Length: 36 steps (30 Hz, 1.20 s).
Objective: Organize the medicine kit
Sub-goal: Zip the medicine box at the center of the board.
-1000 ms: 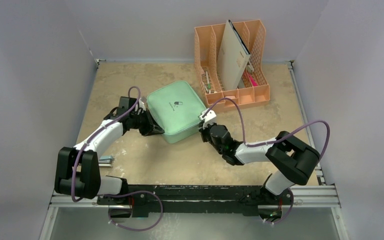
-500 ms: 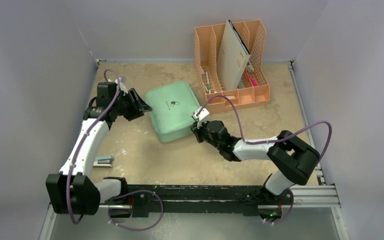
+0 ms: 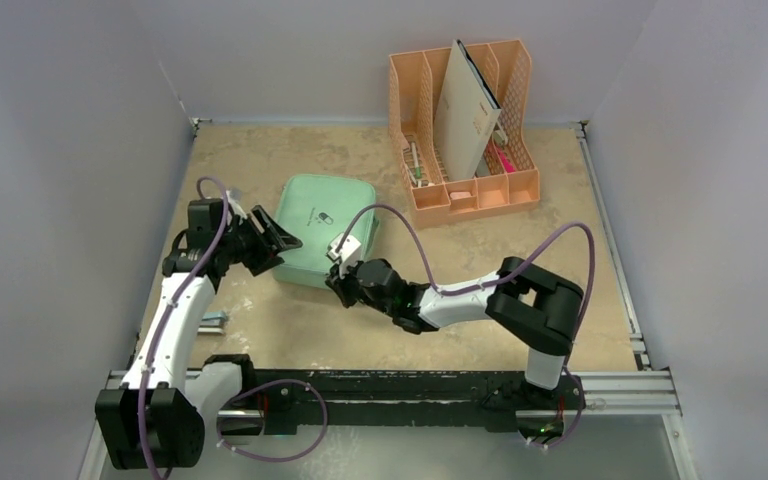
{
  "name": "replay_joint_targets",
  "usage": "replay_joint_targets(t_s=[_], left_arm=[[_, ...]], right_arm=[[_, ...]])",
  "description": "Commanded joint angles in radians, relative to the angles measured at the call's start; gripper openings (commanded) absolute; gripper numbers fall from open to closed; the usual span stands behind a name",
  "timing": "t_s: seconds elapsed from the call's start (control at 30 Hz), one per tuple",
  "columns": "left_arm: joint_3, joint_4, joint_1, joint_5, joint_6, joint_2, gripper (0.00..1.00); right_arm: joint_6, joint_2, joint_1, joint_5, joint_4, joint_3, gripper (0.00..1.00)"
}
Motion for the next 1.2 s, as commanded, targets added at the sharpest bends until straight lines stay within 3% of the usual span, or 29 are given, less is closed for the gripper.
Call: replay_joint_targets(t_s=[0.0, 0.3, 0.6, 0.97, 1.17], left_arm=[[-0.065, 0.066, 0.005, 0.045, -0.089, -0.023, 0.6], [-0.163, 0.143, 0.004, 0.061, -0.131, -0.004, 0.51], [-0.219, 0.241, 0.004, 0.039, -0.164, 0.043, 0.5], [-0.18, 0.192, 0.003, -0.1, -0.053, 0.125, 0.23], [-0.131, 0.134, 0.004, -0.156, 0.015, 0.16, 0.18]], right_arm=[[0.065, 0.003, 0.028, 0.053, 0.123, 0.073, 0.0], [0.071, 0.016, 0.04, 0.065, 0.125, 0.076, 0.0], [0.077, 0.029, 0.041, 0.071, 0.127, 0.084, 0.0], [0.019, 0.025, 0.042, 0.151, 0.094, -0.006, 0.0], [-0.044, -0.056, 0.042, 0.183, 0.055, -0.082, 0.0]])
